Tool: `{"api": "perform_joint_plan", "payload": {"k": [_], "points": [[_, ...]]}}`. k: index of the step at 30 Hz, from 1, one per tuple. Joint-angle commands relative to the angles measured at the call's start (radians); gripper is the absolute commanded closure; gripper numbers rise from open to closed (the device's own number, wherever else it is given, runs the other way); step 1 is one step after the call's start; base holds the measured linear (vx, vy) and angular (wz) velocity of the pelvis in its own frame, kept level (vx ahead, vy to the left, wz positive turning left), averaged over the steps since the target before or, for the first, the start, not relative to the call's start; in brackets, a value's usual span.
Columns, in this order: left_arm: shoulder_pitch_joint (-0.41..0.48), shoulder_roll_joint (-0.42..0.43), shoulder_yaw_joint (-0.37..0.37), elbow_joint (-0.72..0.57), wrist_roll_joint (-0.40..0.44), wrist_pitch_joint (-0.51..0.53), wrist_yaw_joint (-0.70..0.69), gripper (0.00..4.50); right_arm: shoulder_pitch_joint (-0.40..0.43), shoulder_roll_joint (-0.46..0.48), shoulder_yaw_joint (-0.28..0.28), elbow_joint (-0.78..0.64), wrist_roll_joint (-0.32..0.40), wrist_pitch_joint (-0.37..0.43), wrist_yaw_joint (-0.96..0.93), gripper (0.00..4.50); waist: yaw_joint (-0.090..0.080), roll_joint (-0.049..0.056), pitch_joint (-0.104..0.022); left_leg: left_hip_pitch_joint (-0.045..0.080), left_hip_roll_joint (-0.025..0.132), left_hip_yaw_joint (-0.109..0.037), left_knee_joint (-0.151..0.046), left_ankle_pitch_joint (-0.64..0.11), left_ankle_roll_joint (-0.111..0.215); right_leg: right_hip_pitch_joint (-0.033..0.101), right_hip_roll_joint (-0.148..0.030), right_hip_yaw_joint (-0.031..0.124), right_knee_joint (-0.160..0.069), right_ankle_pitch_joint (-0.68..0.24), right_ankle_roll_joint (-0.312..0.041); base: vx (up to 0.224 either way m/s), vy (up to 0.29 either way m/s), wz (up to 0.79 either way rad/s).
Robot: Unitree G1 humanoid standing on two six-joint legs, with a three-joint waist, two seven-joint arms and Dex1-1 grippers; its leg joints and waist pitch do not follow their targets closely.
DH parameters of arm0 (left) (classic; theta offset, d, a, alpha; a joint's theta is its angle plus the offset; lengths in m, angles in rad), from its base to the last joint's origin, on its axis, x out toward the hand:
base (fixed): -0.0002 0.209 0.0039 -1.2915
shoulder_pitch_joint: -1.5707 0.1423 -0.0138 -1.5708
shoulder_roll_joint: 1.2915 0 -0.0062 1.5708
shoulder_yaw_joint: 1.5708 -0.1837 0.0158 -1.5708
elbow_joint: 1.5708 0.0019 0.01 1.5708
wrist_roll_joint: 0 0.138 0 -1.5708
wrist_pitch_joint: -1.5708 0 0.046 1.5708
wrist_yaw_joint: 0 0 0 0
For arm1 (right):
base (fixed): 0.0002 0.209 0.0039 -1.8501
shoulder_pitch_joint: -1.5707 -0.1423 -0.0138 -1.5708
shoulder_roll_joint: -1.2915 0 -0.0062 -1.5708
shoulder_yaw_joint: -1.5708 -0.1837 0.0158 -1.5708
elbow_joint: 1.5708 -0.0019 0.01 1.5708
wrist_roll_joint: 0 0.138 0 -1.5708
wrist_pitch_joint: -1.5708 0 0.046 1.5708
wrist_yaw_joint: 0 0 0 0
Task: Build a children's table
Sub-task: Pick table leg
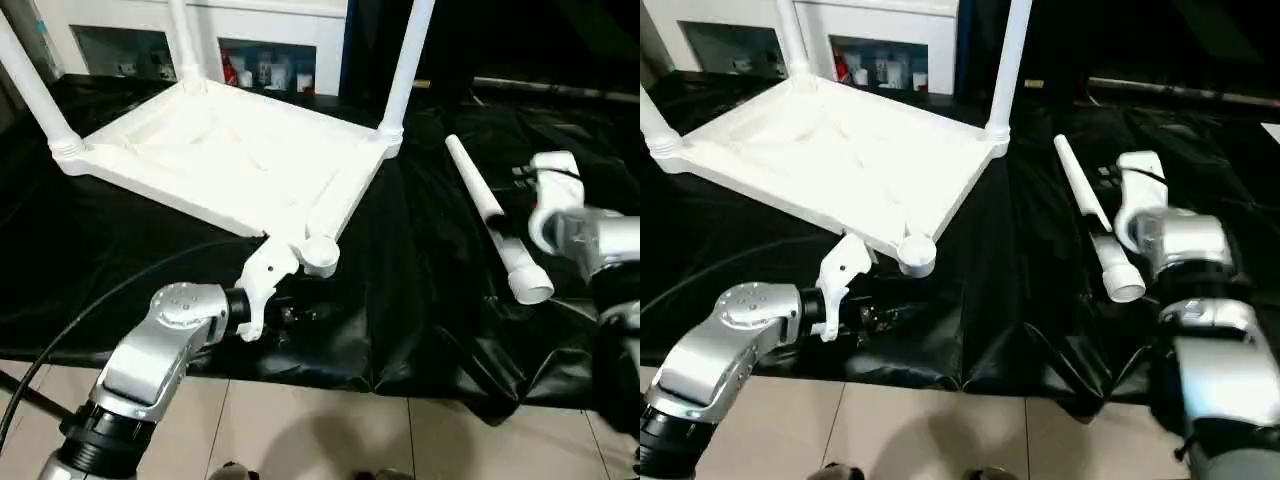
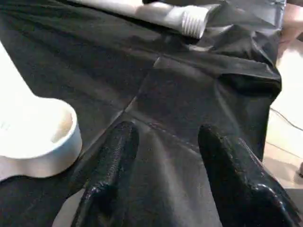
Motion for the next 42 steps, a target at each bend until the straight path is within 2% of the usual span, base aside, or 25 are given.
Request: {"api": "perform_joint_plan", "payload": {"k": [1, 3, 5, 10, 13, 17, 18, 20, 24, 25, 27, 29, 32, 34, 35, 36, 39, 40, 41, 42], "points": [[-0.013, 0.005, -0.009, -0.02, -0.012, 0.016, 0.005, 2.04, -0.01, -0.017, -0.018, 0.045, 0.004, 0.018, 0.018, 0.01, 0.0, 0.003, -0.069, 0.015, 0.007, 0.007, -0.055, -0.157, 0.015, 0.056, -0.038, 0.03, -0.059, -0.1, -0.257, 0.0, 0.0, 0.0], [-0.015, 0.006, -0.01, -0.025, -0.015, 0.026, 0.005, 2.04, -0.012, -0.019, -0.011, 0.079, -0.002, 0.011, 0.03, 0.01, 0.0, 0.001, -0.071, 0.013, 0.008, 0.007, -0.053, -0.135, 0.023, 0.06, -0.037, 0.029, -0.055, -0.069, -0.269, 0.0, 0.0, 0.0], [-0.016, 0.009, -0.01, -0.029, -0.015, 0.033, 0.002, 2.04, -0.013, -0.017, -0.004, 0.108, -0.001, 0.015, 0.062, 0.01, 0.001, 0.006, -0.07, 0.014, 0.008, 0.008, -0.053, -0.14, 0.029, 0.058, -0.036, 0.028, -0.056, -0.072, -0.277, 0.0, 0.0, 0.0], [-0.02, 0.015, -0.011, -0.033, -0.021, 0.043, 0.0, 2.04, -0.027, -0.014, 0.001, 0.164, 0.004, 0.021, 0.125, 0.01, 0.003, 0.008, -0.066, 0.017, 0.012, 0.008, -0.054, -0.189, 0.021, 0.055, -0.038, 0.026, -0.063, -0.146, -0.278, 0.0, 0.0, 0.0], [-0.028, 0.017, -0.007, -0.034, -0.034, 0.053, 0.0, 2.04, -0.043, -0.016, 0.014, 0.19, -0.004, 0.033, 0.174, 0.28, 0.004, 0.003, -0.064, 0.015, 0.013, 0.009, -0.055, -0.191, 0.021, 0.054, -0.038, 0.026, -0.064, -0.164, -0.274, 0.0, 0.0, 0.0], [-0.03, 0.017, -0.004, -0.038, -0.041, 0.061, 0.001, 2.04, -0.044, -0.023, 0.023, 0.213, -0.018, 0.025, 0.187, 0.62, 0.008, 0.003, -0.065, 0.015, 0.013, 0.009, -0.054, -0.168, 0.022, 0.053, -0.039, 0.026, -0.061, -0.152, -0.277, 0.0, 0.0, 0.0], [-0.028, 0.018, -0.001, -0.046, -0.047, 0.069, -0.001, 2.04, -0.041, -0.027, 0.021, 0.223, -0.022, 0.019, 0.184, 0.71, 0.007, -0.006, -0.066, 0.013, 0.013, 0.01, -0.054, -0.162, 0.026, 0.055, -0.04, 0.026, -0.06, -0.152, -0.276, 0.0, 0.0, 0.0], [-0.027, 0.019, 0.001, -0.049, -0.05, 0.072, -0.002, 2.04, -0.04, -0.029, 0.019, 0.229, -0.023, 0.015, 0.182, 0.82, 0.009, -0.002, -0.065, 0.014, 0.013, 0.01, -0.053, -0.156, 0.027, 0.054, -0.041, 0.026, -0.061, -0.157, -0.274, 0.0, 0.0, 0.0], [-0.03, 0.036, -0.004, -0.059, -0.066, 0.103, -0.022, 2.04, -0.043, -0.033, 0.015, 0.242, -0.024, 0.009, 0.181, 1.15, 0.009, -0.003, -0.065, 0.013, 0.013, 0.01, -0.053, -0.155, 0.029, 0.053, -0.04, 0.026, -0.061, -0.166, -0.268, 0.0, 0.0, 0.0], [-0.038, 0.035, 0.006, -0.06, -0.073, 0.132, -0.005, 1.69, -0.044, -0.034, 0.013, 0.245, -0.024, 0.004, 0.174, 1.37, 0.008, -0.004, -0.066, 0.013, 0.012, 0.01, -0.053, -0.153, 0.027, 0.053, -0.039, 0.026, -0.061, -0.164, -0.269, 0.0, 0.0, 0.0], [-0.048, 0.031, 0.011, -0.051, -0.063, 0.15, 0.025, 1.69, -0.044, -0.034, 0.004, 0.247, -0.016, 0.0, 0.161, 1.48, 0.008, -0.001, -0.066, 0.015, 0.012, 0.01, -0.053, -0.161, 0.025, 0.052, -0.04, 0.026, -0.062, -0.173, -0.268, 0.0, 0.0, 0.0], [-0.054, 0.033, 0.004, -0.041, -0.031, 0.144, 0.053, 1.66, -0.041, -0.034, 0.003, 0.248, -0.015, -0.003, 0.161, 1.58, 0.007, -0.003, -0.066, 0.013, 0.012, 0.009, -0.053, -0.165, 0.025, 0.053, -0.04, 0.026, -0.063, -0.175, -0.264, 0.0, 0.0, 0.0], [-0.053, 0.028, -0.014, -0.029, 0.018, 0.107, 0.098, 1.29, -0.031, -0.033, -0.023, 0.249, 0.006, -0.014, 0.131, 1.87, 0.007, -0.001, -0.07, 0.013, 0.012, 0.008, -0.053, -0.164, 0.026, 0.054, -0.041, 0.026, -0.065, -0.176, -0.256, 0.0, 0.0, 0.0], [-0.055, 0.023, -0.017, -0.02, 0.035, 0.091, 0.12, 1.29, -0.026, -0.033, -0.036, 0.249, 0.012, -0.018, 0.116, 1.94, 0.008, -0.002, -0.071, 0.013, 0.011, 0.008, -0.052, -0.158, 0.027, 0.055, -0.041, 0.026, -0.063, -0.167, -0.257, 0.0, 0.0, 0.0], [-0.055, 0.002, -0.003, -0.003, 0.041, 0.043, 0.149, 1.22, -0.018, -0.033, -0.049, 0.249, 0.018, -0.026, 0.102, 2.0, 0.009, -0.002, -0.073, 0.012, 0.011, 0.008, -0.051, -0.15, 0.029, 0.055, -0.042, 0.026, -0.063, -0.157, -0.26, 0.0, 0.0, 0.0], [-0.056, -0.014, 0.01, 0.006, 0.033, 0.022, 0.162, 0.92, -0.014, -0.033, -0.063, 0.248, 0.026, -0.033, 0.09, 2.12, 0.009, -0.001, -0.075, 0.013, 0.011, 0.008, -0.05, -0.148, 0.026, 0.056, -0.041, 0.025, -0.061, -0.146, -0.263, 0.0, 0.0, 0.0], [-0.073, -0.051, 0.047, 0.025, 0.02, 0.032, 0.217, 0.87, -0.003, -0.032, -0.091, 0.24, 0.049, -0.05, 0.067, 2.25, 0.008, -0.001, -0.076, 0.013, 0.011, 0.009, -0.05, -0.15, 0.027, 0.057, -0.04, 0.025, -0.06, -0.128, -0.271, 0.0, 0.0, 0.0], [-0.071, -0.077, 0.07, 0.028, 0.0, -0.021, 0.219, 0.69, 0.0, -0.031, -0.108, 0.233, 0.063, -0.056, 0.049, 2.39, 0.008, -0.002, -0.075, 0.014, 0.01, 0.009, -0.05, -0.165, 0.03, 0.056, -0.04, 0.025, -0.064, -0.14, -0.27, 0.0, 0.0, 0.0], [-0.077, -0.088, 0.083, 0.033, -0.011, -0.024, 0.223, 0.69, 0.004, -0.03, -0.123, 0.22, 0.076, -0.084, 0.024, 2.39, 0.009, -0.003, -0.076, 0.014, 0.009, 0.009, -0.049, -0.166, 0.03, 0.057, -0.042, 0.025, -0.064, -0.142, -0.27, 0.0, 0.0, 0.0], [-0.085, -0.093, 0.091, 0.037, -0.018, -0.011, 0.227, 0.45, 0.006, -0.028, -0.134, 0.208, 0.084, -0.11, 0.005, 2.48, 0.009, 0.001, -0.076, 0.015, 0.009, 0.008, -0.049, -0.171, 0.026, 0.056, -0.042, 0.025, -0.064, -0.143, -0.266, 0.0, 0.0, 0.0]]}}
